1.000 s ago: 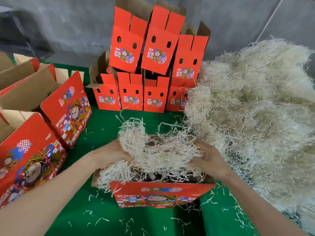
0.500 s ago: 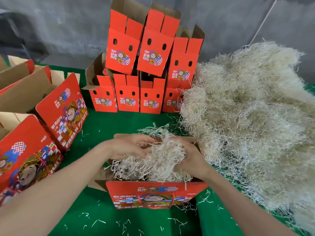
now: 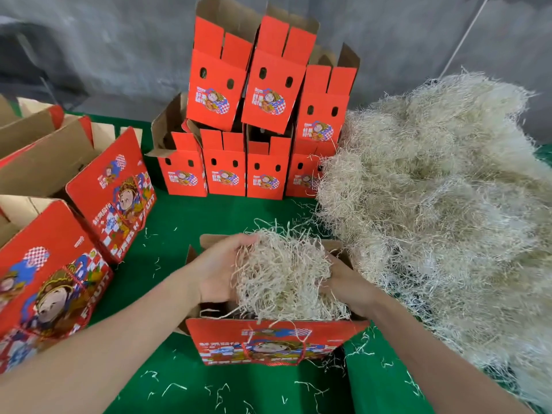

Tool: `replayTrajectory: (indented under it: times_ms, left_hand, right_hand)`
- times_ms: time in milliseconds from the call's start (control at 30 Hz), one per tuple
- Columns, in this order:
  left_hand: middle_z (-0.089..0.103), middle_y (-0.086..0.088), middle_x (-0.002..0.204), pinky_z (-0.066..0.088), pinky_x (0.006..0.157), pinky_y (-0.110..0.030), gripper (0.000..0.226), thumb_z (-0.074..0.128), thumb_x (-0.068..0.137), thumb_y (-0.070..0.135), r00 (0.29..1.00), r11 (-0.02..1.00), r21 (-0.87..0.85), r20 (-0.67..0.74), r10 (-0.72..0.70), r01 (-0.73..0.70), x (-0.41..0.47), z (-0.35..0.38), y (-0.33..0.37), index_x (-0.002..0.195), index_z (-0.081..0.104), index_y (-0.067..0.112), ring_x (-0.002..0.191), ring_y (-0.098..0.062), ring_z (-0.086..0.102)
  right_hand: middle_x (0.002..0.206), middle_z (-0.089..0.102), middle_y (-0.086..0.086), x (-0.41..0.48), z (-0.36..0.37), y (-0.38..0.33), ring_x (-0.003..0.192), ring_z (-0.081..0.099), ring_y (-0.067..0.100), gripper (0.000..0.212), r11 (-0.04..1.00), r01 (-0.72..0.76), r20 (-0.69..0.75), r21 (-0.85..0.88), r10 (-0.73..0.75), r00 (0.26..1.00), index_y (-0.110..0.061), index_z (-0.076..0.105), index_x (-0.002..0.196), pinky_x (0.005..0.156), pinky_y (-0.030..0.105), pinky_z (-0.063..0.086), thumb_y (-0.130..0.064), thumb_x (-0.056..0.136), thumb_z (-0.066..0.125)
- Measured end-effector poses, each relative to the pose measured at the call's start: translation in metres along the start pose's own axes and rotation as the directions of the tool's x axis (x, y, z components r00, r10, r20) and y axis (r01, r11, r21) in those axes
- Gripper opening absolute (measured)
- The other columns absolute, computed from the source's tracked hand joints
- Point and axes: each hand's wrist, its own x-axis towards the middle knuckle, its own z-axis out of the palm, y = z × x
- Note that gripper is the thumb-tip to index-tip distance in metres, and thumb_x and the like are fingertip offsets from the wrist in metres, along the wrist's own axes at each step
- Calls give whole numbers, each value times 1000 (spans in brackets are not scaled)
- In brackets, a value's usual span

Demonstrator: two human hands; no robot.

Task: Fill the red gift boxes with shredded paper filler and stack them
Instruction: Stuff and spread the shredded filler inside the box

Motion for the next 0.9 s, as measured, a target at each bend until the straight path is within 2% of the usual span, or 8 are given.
replayTrajectory:
  times_ms: [133, 233, 367, 500, 600, 700, 800, 900]
  left_hand:
    - [46, -7, 138, 21, 113, -46, 38, 66, 82, 25, 968, 877, 463, -252, -11, 131, 19, 18, -23, 117, 52, 19, 130, -24, 38]
    - [47, 3, 131, 28, 103, -27, 69, 72, 77, 13, 947, 794, 596, -310, 86, 123, 26, 17, -30, 136, 38, 15, 116, -15, 43]
    - [67, 8, 105, 50, 89, -23, 29, 59, 85, 8, 916, 743, 655, -369, 155, 138, 12, -3, -15, 112, 58, 20, 99, -7, 63]
    - [21, -14, 152, 13, 114, -44, 65, 50, 91, 6, 858, 814, 552, -494, 144, 181, 6, -29, -3, 146, 17, 10, 138, -29, 25]
    - [34, -8, 143, 13, 113, -45, 39, 59, 86, 14, 886, 835, 532, -444, 136, 138, 9, -28, -1, 123, 47, 14, 136, -26, 28]
    - [59, 16, 103, 24, 103, -34, 33, 76, 69, 27, 941, 862, 497, -328, 84, 96, 9, -16, -1, 95, 55, 26, 113, -11, 47]
    - [70, 15, 85, 28, 99, -31, 47, 84, 59, 16, 968, 817, 562, -250, 20, 128, 15, -8, -6, 96, 57, 26, 102, -3, 53]
    - [71, 10, 100, 41, 94, -25, 50, 76, 65, 7, 944, 696, 694, -323, 72, 184, 10, -16, -3, 111, 58, 18, 104, -5, 58]
  right_hand:
    - [101, 54, -17, 6, 10, 3, 85, 58, -1, 76, 1000, -5, 52, 9, 4, 999, -27, 29, 137, 82, 12, 39, 18, 79, 48]
    - [89, 69, -18, 5, 12, 6, 80, 62, -9, 49, 997, -30, 42, -64, 32, 999, -32, 53, 104, 73, 12, 46, 8, 76, 61]
    - [91, 61, 8, 0, 1, 11, 79, 59, 14, 19, 965, -147, -45, -216, 140, 989, -6, 56, 96, 76, 24, 44, -1, 78, 57]
    - [114, 51, -1, -8, -7, 1, 99, 52, 12, 52, 976, -159, -117, -148, 143, 983, 0, 36, 131, 101, 33, 35, 0, 83, 53]
    - [96, 46, -16, -7, -9, -8, 75, 47, -1, 49, 993, -118, -14, 13, 118, 993, -19, 37, 123, 92, 21, 31, 1, 82, 57]
    - [131, 45, 0, 3, -1, -13, 115, 47, 16, 75, 985, -153, 54, 83, 149, 987, -19, 30, 135, 106, 33, 28, -12, 72, 71]
    - [146, 27, 6, 20, 19, -18, 133, 28, 28, 95, 979, -197, 11, 53, 197, 980, -15, 9, 147, 107, 43, 23, -19, 75, 71]
    - [124, 50, 9, 26, 14, -13, 117, 49, 28, 75, 982, -178, -74, -58, 174, 982, -6, 26, 140, 98, 36, 39, -14, 78, 68]
